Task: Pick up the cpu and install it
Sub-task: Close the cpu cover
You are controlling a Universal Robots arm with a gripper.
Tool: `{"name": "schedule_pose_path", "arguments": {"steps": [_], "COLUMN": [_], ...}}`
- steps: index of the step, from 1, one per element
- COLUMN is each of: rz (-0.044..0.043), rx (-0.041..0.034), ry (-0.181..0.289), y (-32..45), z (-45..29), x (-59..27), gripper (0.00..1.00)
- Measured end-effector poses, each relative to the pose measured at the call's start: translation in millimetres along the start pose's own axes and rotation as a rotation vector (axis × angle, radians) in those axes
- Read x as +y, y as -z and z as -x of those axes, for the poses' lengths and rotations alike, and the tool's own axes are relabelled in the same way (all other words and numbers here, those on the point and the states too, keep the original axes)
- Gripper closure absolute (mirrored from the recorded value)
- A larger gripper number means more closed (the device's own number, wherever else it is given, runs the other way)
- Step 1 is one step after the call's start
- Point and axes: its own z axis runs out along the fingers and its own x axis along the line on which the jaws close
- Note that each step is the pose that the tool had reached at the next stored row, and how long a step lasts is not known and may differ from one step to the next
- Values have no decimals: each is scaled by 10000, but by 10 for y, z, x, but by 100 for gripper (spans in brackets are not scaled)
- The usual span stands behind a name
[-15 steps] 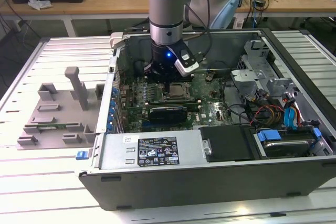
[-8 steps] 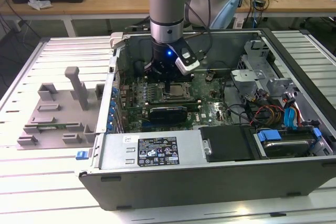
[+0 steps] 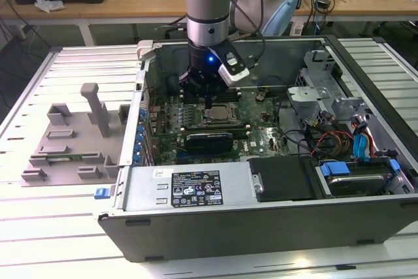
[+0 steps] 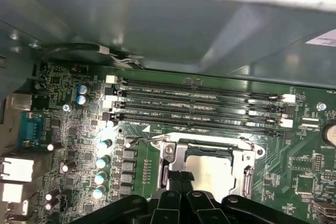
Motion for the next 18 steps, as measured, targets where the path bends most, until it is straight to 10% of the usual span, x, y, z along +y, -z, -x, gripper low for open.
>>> {"name": "schedule_pose_path", "arguments": {"steps": [13,18], "rz": [-42,-49], "rx": [64,64], "ry": [-1,0], "y": [11,183], "z": [286,288], "x": [-29,-25], "gripper": [89,89]}}
